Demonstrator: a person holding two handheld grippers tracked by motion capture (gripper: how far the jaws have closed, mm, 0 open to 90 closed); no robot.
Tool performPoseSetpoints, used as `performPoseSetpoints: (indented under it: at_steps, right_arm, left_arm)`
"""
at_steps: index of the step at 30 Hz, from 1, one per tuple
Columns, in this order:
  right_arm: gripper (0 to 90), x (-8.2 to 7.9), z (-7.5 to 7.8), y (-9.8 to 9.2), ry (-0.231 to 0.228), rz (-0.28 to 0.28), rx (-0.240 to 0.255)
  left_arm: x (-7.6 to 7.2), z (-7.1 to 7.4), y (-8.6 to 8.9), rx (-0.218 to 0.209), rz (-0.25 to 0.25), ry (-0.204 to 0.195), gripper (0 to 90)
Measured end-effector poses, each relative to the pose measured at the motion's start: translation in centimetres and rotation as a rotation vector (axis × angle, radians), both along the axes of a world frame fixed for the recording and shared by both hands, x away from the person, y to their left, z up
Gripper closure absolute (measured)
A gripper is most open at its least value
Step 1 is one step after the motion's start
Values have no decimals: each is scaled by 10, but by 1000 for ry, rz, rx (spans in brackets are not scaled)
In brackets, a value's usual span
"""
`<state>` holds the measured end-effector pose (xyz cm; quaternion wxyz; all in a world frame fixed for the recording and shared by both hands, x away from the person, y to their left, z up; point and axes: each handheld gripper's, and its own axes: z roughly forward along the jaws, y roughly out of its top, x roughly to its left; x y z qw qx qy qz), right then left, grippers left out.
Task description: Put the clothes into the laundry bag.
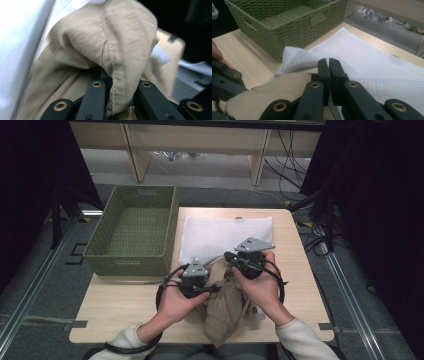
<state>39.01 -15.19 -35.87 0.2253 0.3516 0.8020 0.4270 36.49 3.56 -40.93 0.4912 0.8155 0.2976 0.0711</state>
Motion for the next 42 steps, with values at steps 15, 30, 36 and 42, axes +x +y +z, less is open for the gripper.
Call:
performPoseSetpoints:
  at_steps: [15,30,36,42]
  right_arm:
    - [894,-4,5,-1,-16,-8,9]
    - [894,7,-9,-5,15,-14,-28]
    - [894,7,-10,-4,29,-10,-24]
    - [894,6,-10,-3,31,-16,-16]
  left_arm:
    - [63,-34,-18,139,142,-77,813]
    - [49,-30,9,102,73,-41,461]
    - [31,-11,32,76,53,-84,380]
    - [25,-13,50,123,78,-96,364]
